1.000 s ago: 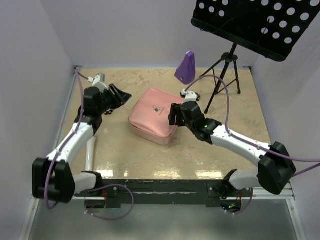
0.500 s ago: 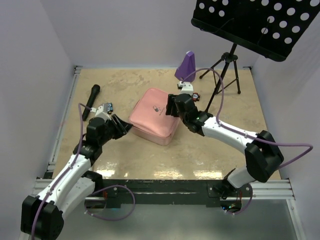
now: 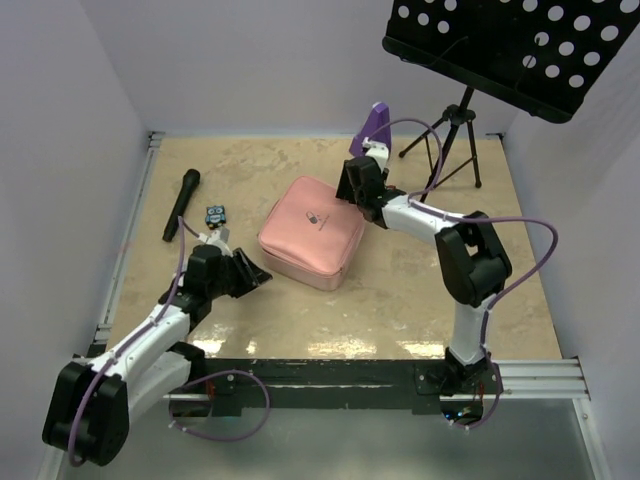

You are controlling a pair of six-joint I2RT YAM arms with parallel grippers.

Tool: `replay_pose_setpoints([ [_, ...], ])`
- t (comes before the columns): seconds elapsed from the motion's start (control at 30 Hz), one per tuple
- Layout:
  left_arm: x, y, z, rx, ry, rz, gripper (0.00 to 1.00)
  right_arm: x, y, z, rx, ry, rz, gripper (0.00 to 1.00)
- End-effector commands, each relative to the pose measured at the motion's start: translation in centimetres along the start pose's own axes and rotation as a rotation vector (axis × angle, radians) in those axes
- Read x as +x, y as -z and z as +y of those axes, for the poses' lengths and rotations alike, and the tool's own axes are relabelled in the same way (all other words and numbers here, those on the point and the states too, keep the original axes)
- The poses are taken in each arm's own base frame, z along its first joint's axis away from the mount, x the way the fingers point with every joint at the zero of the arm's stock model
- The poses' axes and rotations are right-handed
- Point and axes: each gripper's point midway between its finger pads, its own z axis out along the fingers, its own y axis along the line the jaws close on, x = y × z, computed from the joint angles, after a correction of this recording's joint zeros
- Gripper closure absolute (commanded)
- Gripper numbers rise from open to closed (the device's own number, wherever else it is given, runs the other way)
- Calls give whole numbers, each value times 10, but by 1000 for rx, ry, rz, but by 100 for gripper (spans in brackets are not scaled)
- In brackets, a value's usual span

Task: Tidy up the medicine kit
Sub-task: Adjust the medicine box at the center of the board.

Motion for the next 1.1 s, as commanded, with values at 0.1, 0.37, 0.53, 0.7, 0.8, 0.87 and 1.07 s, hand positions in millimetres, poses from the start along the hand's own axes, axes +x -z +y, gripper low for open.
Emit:
replay_pose_setpoints([
  [0.1, -13, -23, -23, 72, -46, 23, 58, 19, 11, 3, -68, -15, 71, 33],
  [0.37, -41, -47, -49, 125, -83, -2, 57, 53, 51, -31, -75, -8, 110, 34],
  [0.53, -52, -53, -63, 184, -101, -37, 57, 45, 70, -36, -93, -6, 92, 33],
  [0.7, -67, -69, -80, 223, -133, -32, 57, 27, 91, -41, -95, -21, 43, 33],
  [0.8, -72, -71, -77, 181, -127, -39, 57, 6, 114, -40, -135, -32, -14, 34],
  [0.87, -76, -62, -72, 151, -126, -86, 57, -1, 131, -28, -223, -21, -42, 36],
  [1.07, -70, -24, -63, 131, -147, -233, 48, 25, 158, 12, -509, 33, 12, 43],
])
